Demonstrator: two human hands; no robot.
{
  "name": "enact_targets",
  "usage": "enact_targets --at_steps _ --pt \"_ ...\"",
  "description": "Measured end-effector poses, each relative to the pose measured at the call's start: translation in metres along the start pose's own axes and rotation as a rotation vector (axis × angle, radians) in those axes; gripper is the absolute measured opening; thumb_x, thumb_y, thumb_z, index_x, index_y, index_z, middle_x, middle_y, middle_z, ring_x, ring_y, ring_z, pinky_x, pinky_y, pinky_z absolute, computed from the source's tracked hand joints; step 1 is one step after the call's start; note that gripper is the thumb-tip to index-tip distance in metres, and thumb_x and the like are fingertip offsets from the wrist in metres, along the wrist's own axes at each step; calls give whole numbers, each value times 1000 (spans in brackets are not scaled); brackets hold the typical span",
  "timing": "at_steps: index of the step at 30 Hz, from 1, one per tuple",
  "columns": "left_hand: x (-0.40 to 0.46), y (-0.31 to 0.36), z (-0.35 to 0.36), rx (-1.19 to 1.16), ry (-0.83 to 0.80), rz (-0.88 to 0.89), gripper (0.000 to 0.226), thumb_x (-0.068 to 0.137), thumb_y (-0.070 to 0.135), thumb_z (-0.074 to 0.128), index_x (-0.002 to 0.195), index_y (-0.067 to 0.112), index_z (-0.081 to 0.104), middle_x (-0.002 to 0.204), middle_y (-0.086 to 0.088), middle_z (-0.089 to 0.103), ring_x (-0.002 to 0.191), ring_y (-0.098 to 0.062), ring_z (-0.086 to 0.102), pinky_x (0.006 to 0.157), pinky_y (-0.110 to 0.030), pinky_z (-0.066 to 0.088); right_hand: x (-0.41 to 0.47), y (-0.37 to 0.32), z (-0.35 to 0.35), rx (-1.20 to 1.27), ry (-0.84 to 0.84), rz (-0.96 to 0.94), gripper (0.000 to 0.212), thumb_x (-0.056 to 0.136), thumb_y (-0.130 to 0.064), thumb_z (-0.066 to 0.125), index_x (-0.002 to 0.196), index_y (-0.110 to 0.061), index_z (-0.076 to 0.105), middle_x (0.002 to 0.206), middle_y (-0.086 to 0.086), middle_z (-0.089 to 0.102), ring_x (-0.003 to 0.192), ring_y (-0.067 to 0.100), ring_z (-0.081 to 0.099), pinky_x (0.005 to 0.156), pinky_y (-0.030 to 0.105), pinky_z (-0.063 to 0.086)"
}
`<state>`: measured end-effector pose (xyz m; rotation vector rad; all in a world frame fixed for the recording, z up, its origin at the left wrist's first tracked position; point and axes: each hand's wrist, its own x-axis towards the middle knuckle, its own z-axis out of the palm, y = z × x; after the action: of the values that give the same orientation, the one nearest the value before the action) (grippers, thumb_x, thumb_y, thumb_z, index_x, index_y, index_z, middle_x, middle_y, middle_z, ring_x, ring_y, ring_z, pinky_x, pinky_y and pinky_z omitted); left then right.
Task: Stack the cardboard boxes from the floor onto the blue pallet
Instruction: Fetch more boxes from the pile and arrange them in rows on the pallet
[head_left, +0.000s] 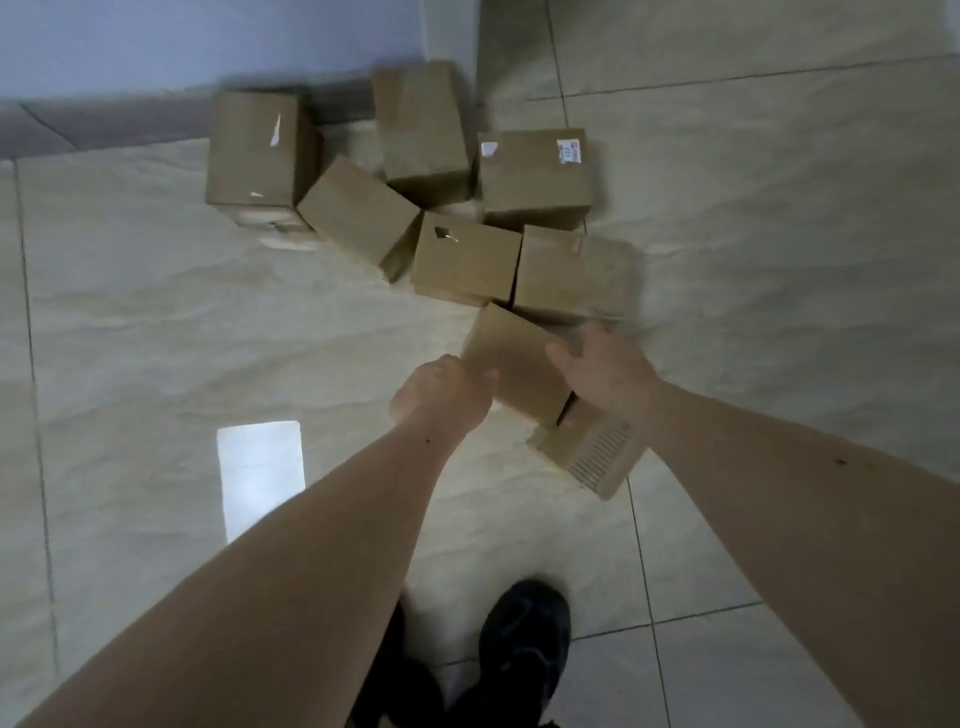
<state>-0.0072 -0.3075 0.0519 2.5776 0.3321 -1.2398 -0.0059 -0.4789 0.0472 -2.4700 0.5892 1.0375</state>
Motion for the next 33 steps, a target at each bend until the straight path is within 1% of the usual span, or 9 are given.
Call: enact_targets --at_steps 5,9,11,14,18,23,26,29,33 --pt "28 9 41 -44 -43 -63 74 91 68 34 132 9 51 120 -11 59 108 -28 57 80 -36 43 46 3 20 -139 31 -44 61 98 -54 39 140 -10 41 137 16 51 127 36 46 101 44 42" --pt "46 8 61 -145 -32 -121 88 84 77 32 140 8 37 130 -14 50 118 -32 50 90 -44 43 60 3 35 -172 24 -38 61 95 -59 37 134 -13 44 132 17 54 123 37 48 95 43 39" --pt "51 4 64 -210 14 -132 86 85 74 36 140 8 32 133 -14 47 122 -33 47 93 -46 41 62 3 43 -103 0 -29 67 92 -64 38 136 -15 43 134 15 54 122 36 50 98 44 41" --pt "60 -8 63 -315 92 -151 76 88 70 39 134 9 35 131 -14 49 122 -34 48 93 -46 40 62 0 53 -20 -55 -32 78 88 -71 40 145 -17 35 140 12 51 127 34 49 102 45 41" --pt "74 -21 67 -453 0 -162 83 87 73 35 136 6 34 136 -18 47 125 -37 47 99 -47 39 66 -9 67 90 -131 3 89 84 -77 39 148 -17 32 145 9 47 130 33 47 96 42 39" --pt "75 -27 71 -678 -73 -96 74 92 64 37 140 8 33 138 -16 49 123 -35 50 103 -47 41 64 -19 82 299 -155 47 82 86 -72 44 145 -15 39 145 7 46 131 31 45 102 41 36" --pt "64 -35 62 -685 -70 -78 73 93 64 37 140 8 32 137 -15 49 122 -35 50 101 -44 42 52 -25 82 314 -151 34 80 86 -72 44 145 -17 40 144 6 47 130 30 46 100 41 37" --pt "47 -45 42 -687 -62 -69 73 91 66 37 137 9 34 133 -14 52 117 -35 53 99 -48 45 33 -40 71 328 -156 24 77 87 -72 44 142 -19 42 141 6 49 126 29 49 96 39 38" --pt "15 -59 -2 -731 -38 -67 71 90 67 38 135 13 36 130 -11 53 114 -32 54 98 -47 46 -1 -72 43 322 -138 -4 78 83 -75 46 140 -22 42 138 2 50 123 28 51 101 43 41"
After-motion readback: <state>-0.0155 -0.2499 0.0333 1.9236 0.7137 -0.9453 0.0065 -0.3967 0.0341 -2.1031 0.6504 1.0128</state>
